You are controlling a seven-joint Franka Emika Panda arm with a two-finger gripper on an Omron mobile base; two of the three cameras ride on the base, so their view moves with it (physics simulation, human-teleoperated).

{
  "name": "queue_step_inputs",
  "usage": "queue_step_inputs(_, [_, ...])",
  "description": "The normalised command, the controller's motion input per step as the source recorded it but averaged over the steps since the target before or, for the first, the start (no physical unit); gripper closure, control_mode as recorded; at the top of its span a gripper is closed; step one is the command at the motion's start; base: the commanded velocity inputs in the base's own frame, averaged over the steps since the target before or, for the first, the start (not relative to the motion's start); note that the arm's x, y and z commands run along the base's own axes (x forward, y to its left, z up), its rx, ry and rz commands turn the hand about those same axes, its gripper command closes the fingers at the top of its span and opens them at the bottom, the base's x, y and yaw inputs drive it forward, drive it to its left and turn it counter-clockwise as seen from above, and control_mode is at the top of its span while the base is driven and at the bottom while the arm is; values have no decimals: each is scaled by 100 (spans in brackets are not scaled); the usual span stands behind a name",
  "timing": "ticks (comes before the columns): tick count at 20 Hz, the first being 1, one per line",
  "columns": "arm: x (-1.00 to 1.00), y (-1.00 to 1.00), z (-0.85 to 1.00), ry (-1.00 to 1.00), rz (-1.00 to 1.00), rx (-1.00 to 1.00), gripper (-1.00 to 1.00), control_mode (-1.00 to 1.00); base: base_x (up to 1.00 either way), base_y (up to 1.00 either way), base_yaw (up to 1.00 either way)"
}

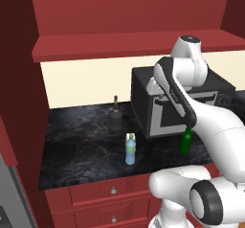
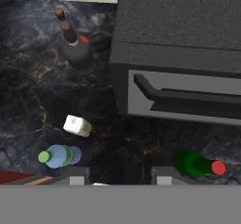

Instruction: Sort all alcoholic drinks to one cabinet, and non-alcoholic drinks to the other.

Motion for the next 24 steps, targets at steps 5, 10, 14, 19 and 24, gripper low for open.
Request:
queue_step_inputs(5, [-15,5,0,0,0,-1,-100,-100,0,0,0])
queue_step_inputs(10, [-15,34,-1,0,-5,-5,-100,-100,0,0,0])
queue_step_inputs(14, [-17,38,0,0,-14,-6,-100,-100,0,0,0])
queue_step_inputs(19, [-31,25,-8,-4,-17,-7,-100,-100,0,0,0])
queue_step_inputs(24, [-32,34,-14,-13,-15,-8,-100,-100,0,0,0])
